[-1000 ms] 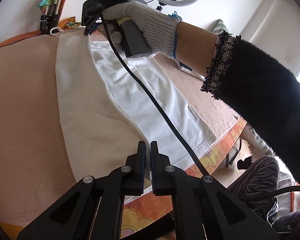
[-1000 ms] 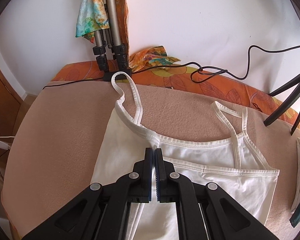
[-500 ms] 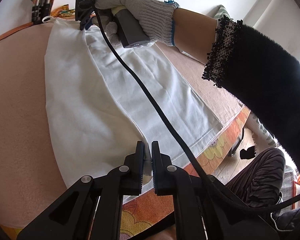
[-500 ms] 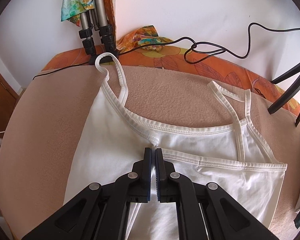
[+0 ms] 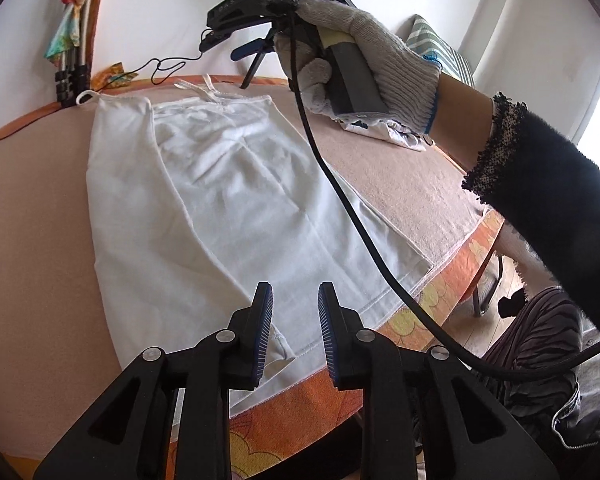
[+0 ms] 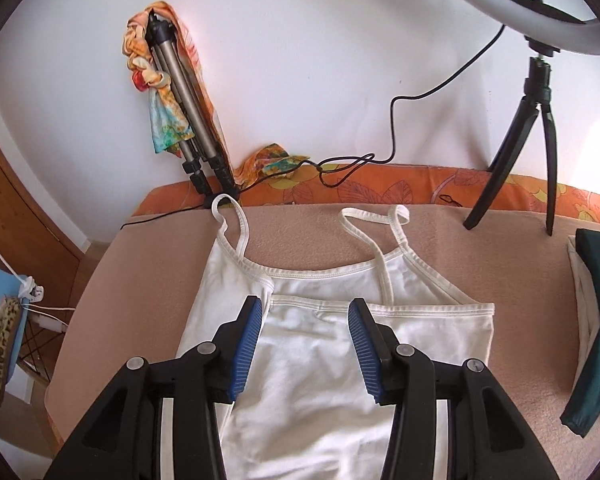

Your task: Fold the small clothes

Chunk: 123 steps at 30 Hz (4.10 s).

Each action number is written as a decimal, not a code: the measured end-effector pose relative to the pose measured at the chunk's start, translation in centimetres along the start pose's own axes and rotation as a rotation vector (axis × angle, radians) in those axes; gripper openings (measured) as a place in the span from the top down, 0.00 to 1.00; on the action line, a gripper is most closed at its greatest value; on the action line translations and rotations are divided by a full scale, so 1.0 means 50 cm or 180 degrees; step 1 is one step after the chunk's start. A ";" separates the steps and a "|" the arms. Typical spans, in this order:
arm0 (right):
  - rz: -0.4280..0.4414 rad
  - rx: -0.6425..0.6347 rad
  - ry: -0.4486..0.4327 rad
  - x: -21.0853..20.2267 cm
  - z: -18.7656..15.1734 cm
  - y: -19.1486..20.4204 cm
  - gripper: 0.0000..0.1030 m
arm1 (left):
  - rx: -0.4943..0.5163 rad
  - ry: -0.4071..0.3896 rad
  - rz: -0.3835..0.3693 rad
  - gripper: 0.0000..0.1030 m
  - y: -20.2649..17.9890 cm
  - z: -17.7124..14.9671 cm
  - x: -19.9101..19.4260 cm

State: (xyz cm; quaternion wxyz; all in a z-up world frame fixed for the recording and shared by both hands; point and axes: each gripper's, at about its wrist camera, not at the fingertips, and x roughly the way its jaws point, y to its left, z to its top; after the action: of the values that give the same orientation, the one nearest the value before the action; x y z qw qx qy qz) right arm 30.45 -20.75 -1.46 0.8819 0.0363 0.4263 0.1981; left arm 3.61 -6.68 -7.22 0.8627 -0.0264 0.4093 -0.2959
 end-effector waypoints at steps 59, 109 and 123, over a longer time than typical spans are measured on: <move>0.0076 0.0173 0.0342 0.109 -0.046 -0.273 0.97 | -0.0136 -0.0227 -0.0181 0.97 -0.185 0.005 0.138; -0.0100 -0.0550 0.0323 0.189 0.007 0.093 0.63 | -0.0806 -0.0442 0.0377 0.93 -0.028 -0.071 -0.004; 0.0221 -0.0241 0.0282 -0.116 -0.139 -0.027 0.64 | -0.0986 -0.0187 0.0507 0.64 0.130 -0.087 -0.139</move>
State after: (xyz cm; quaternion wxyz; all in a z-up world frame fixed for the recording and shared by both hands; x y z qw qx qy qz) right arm 22.34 -24.94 -1.92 0.8555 0.0088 0.4556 0.2460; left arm 0.24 3.25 -7.18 0.8806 -0.1351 0.4255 -0.1592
